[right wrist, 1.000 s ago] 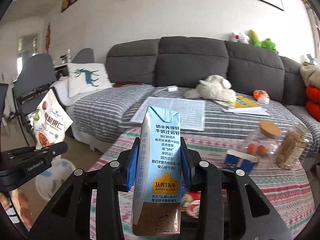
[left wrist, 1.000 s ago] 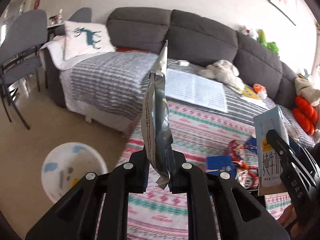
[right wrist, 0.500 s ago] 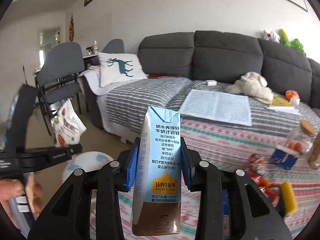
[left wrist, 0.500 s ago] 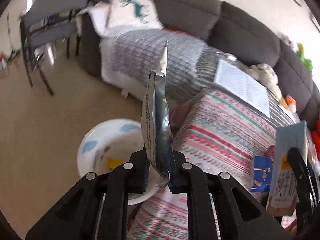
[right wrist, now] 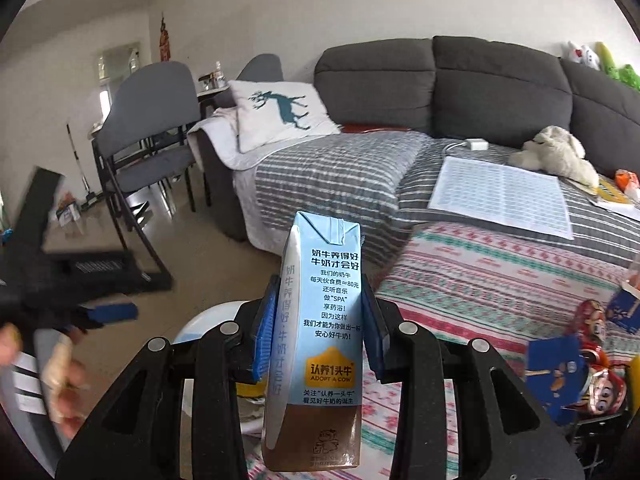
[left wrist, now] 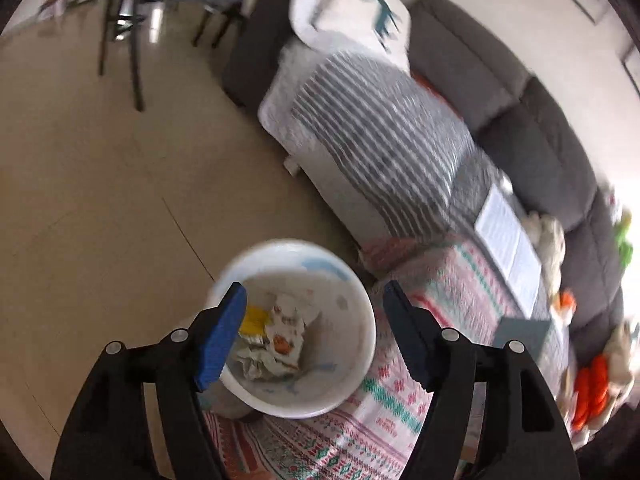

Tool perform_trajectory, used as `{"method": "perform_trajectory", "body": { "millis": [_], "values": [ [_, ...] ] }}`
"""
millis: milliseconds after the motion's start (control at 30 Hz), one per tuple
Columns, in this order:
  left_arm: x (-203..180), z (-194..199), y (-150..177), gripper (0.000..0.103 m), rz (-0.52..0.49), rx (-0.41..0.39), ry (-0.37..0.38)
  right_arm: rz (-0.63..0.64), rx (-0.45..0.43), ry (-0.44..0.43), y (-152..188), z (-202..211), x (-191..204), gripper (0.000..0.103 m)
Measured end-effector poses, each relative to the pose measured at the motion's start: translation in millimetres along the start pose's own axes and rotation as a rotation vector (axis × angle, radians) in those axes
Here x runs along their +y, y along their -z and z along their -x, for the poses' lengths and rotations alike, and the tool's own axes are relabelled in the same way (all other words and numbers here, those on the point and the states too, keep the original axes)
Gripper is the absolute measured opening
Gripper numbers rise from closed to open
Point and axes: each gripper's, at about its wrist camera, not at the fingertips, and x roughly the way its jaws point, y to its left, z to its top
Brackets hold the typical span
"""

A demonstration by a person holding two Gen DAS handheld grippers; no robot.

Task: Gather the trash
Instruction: 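Open the left tool over the bin while the right tool releases the carton into it, then move both tools back to the table and grasp the blue snack box with the left tool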

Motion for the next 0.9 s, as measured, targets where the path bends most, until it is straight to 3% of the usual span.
{"method": "perform_trajectory", "body": {
  "millis": [300, 333, 400, 533, 633, 767, 900],
  "values": [
    [28.1, 59.4, -24.1, 0.081, 0.049, -0.229, -0.079, 0.023, 0.076, -0.061, 1.2, -42.2, 48.4, 0.037],
    [31.2, 66.3, -25.4, 0.082, 0.058, -0.256, -0.091, 0.023, 0.084, -0.063, 1.6, -46.4, 54.5, 0.039],
    [35.1, 73.7, -28.2, 0.083, 0.068, -0.282, -0.095, 0.018, 0.086, -0.055, 1.8, -49.3, 60.7, 0.066],
    [34.2, 76.2, -31.1, 0.084, 0.068, -0.303, -0.110, 0.019, 0.093, -0.029, -0.9, -52.4, 69.6, 0.077],
    [29.8, 74.2, -30.4, 0.084, 0.054, -0.302, -0.119, 0.020, 0.077, 0.017, -3.4, -48.5, 69.2, 0.094],
    [23.7, 73.6, -27.8, 0.092, 0.048, -0.309, -0.128, -0.008, 0.099, 0.082, -9.4, -45.3, 56.1, 0.096],
    [12.2, 70.7, -24.2, 0.093, -0.003, -0.322, -0.194, -0.053, 0.095, 0.139, -15.5, -38.1, 35.1, 0.096]
  ]
}}
